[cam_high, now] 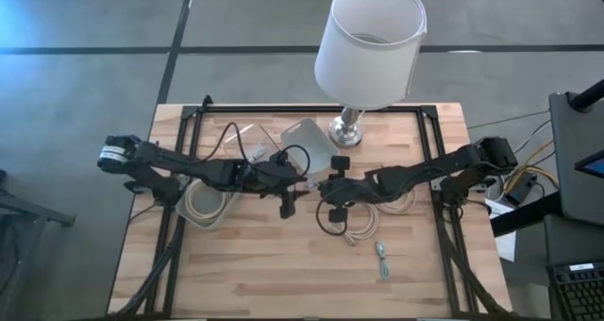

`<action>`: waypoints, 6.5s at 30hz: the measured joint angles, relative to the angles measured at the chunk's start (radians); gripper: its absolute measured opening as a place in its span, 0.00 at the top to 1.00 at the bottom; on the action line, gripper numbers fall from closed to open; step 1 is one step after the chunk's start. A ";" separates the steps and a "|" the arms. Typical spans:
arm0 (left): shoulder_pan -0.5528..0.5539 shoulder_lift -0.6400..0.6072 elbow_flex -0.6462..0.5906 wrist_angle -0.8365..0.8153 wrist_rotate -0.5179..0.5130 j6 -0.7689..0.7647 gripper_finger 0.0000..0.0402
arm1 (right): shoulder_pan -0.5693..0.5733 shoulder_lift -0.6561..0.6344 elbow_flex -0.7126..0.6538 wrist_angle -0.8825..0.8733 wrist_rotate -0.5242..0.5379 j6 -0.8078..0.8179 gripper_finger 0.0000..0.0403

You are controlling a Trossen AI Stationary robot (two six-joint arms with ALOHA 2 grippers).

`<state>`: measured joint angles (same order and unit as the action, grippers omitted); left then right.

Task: Pick & Place USB Port
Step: Put the purple charger cable into the transparent bin, then put the blue charger cable into the transparent bin

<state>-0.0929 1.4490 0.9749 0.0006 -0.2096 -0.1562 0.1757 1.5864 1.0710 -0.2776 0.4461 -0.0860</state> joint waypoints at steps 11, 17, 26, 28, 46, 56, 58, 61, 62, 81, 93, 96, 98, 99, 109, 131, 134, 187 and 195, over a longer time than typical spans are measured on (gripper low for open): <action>0.015 0.000 -0.029 0.002 0.000 0.000 0.95 | 0.000 0.000 0.000 0.015 0.001 0.005 0.87; 0.018 0.000 -0.029 0.007 0.000 0.000 0.92 | 0.000 0.000 0.000 0.018 0.003 0.009 0.84; 0.020 0.001 -0.029 0.007 -0.002 0.013 0.95 | 0.001 0.000 0.000 0.028 0.001 0.034 0.67; 0.021 0.001 -0.029 0.007 -0.011 0.022 0.95 | 0.002 0.000 0.000 0.027 0.000 0.034 0.64; 0.029 -0.160 0.135 -0.623 -0.230 -0.091 0.94 | 0.036 -0.116 0.004 -0.246 -0.002 0.229 0.57; 0.038 -0.246 0.100 -0.903 -0.319 -0.343 0.93 | 0.036 -0.100 -0.002 -0.267 -0.002 0.245 0.56; 0.041 -0.238 0.065 -0.888 -0.321 -0.357 0.93 | 0.036 -0.100 -0.002 -0.265 -0.002 0.245 0.56; 0.050 -0.216 0.010 -0.825 -0.331 -0.385 0.93 | 0.036 -0.100 -0.002 -0.264 -0.002 0.245 0.56; 0.054 -0.206 -0.010 -0.800 -0.331 -0.394 0.93 | 0.036 -0.100 -0.002 -0.261 -0.002 0.245 0.56; 0.173 -0.105 -0.163 -0.594 -0.350 -0.406 0.92 | 0.036 -0.100 -0.002 -0.258 -0.003 0.244 0.57; 0.178 -0.070 -0.164 -0.592 -0.249 -0.399 0.71 | 0.036 -0.100 -0.002 -0.257 -0.005 0.267 0.56; 0.178 -0.078 -0.155 -0.619 -0.255 -0.393 0.68 | 0.036 -0.100 -0.002 -0.257 -0.005 0.268 0.56; 0.178 -0.079 -0.137 -0.645 -0.256 -0.396 0.66 | 0.036 -0.100 -0.002 -0.258 -0.010 0.280 0.56; 0.178 -0.079 -0.127 -0.662 -0.257 -0.396 0.65 | 0.035 -0.100 -0.002 -0.258 -0.019 0.291 0.56; 0.174 -0.080 -0.023 -0.749 -0.260 -0.362 0.61 | 0.036 -0.098 -0.003 -0.271 -0.133 0.430 0.55; 0.129 -0.081 0.021 -0.708 -0.254 -0.270 0.69 | 0.330 -0.101 -0.122 -0.479 -0.346 1.428 0.59; 0.129 -0.081 0.021 -0.708 -0.254 -0.270 0.69 | 0.373 -0.100 -0.135 -0.478 -0.352 1.551 0.59; 0.134 -0.081 0.020 -0.523 -0.199 -0.158 0.69 | 0.551 0.099 -0.129 -0.445 -0.266 1.642 0.94; 0.132 -0.081 0.019 -0.403 -0.113 -0.081 0.69 | 0.550 0.013 -0.063 -0.449 0.174 1.180 0.93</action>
<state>0.0389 1.3682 0.9939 -0.4019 -0.3222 -0.2367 0.7257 1.5995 1.0078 -0.7269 0.6201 1.0938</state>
